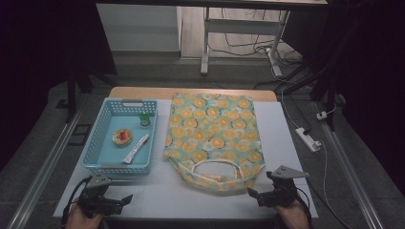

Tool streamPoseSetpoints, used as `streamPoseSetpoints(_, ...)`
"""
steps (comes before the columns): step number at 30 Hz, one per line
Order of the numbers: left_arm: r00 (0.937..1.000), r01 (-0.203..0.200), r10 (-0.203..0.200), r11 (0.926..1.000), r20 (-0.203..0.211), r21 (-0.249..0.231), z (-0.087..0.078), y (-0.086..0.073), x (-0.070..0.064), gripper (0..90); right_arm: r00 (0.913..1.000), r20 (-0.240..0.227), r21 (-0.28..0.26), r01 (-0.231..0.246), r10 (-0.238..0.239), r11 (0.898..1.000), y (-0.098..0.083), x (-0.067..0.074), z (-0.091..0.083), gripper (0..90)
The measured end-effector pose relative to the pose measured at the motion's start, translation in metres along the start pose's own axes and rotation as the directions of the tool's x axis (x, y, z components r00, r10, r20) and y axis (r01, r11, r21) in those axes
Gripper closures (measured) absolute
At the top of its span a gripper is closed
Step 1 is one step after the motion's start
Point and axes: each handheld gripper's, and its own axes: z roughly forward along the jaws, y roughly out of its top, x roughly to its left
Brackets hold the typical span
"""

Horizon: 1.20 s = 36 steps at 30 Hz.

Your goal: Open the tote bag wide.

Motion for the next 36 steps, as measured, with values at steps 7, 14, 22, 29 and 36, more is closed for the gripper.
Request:
streamPoseSetpoints(7, 1.0, 0.003, -0.003, 1.0, 0.003, 0.006, 0.001, 0.0, 0.0, 0.3, 1.0, -0.001, 0.007, 0.001, -0.001, 1.0, 0.0, 0.0, 0.001, 0.0)
streamPoseSetpoints(14, 0.9999, 0.01, -0.01, 0.9994, 0.005, 0.032, 0.003, 0.002, 0.001, 0.8, 1.0, -0.004, 0.015, 0.007, -0.007, 1.0, 0.001, 0.001, 0.002, 0.0)
streamPoseSetpoints(22, 0.9999, 0.004, -0.005, 0.9997, 0.011, 0.022, 0.003, 0.002, 0.0, 0.6, 0.9996, 0.002, 0.015, 0.028, -0.028, 0.999, 0.002, 0.003, 0.002, 0.0)
streamPoseSetpoints(29, 0.9999, 0.001, -0.002, 0.9997, 0.015, 0.026, 0.004, 0.002, 0.0, 0.5, 0.9978, -0.011, 0.035, 0.066, -0.066, 0.997, 0.004, 0.008, 0.006, 0.0)
streamPoseSetpoints(36, 0.9998, -0.009, 0.008, 0.9991, 0.017, 0.041, 0.005, 0.003, -0.001, 0.5, 0.9946, -0.01, 0.028, 0.104, -0.103, 0.994, 0.009, 0.013, 0.005, 0.0)
